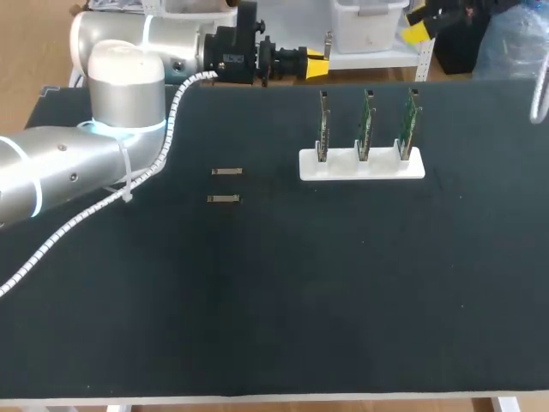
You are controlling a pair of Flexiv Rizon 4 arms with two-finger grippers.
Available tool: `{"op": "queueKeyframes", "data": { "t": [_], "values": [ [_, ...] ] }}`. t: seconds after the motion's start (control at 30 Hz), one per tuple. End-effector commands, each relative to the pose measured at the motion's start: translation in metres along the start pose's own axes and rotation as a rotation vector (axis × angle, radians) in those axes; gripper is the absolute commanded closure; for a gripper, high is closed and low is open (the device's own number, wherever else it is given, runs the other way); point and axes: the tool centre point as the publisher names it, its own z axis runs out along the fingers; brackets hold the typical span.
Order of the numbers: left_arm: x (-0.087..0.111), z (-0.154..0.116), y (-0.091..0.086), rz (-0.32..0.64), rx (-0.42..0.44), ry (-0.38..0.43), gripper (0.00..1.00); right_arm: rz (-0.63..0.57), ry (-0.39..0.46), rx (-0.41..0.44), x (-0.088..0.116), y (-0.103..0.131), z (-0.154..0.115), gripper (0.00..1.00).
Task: Pick up the optical module with the left hand, and insert it into the network port with the right hand.
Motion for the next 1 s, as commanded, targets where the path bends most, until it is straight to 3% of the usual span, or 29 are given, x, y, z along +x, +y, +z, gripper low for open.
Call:
{"op": "queueKeyframes", "data": {
  "t": [0.03, 0.17, 0.33, 1.0],
  "values": [
    [0.0, 0.001, 0.002, 0.0, 0.002, 0.001, 1.0, -0.039, 0.035, -0.252, -0.016, -0.021, 0.008, 0.0],
    [0.0, 0.001, 0.002, 0.0, 0.002, 0.001, 1.0, -0.085, 0.041, -0.356, -0.025, -0.022, 0.009, 0.0],
    [0.0, 0.001, 0.002, 0.0, 0.002, 0.001, 1.0, -0.097, 0.017, -0.424, -0.033, -0.019, 0.013, 0.0],
    [0.0, 0.001, 0.002, 0.0, 0.002, 0.001, 1.0, -0.065, -0.058, -0.495, -0.034, 0.027, 0.045, 0.0]
  ]
}}
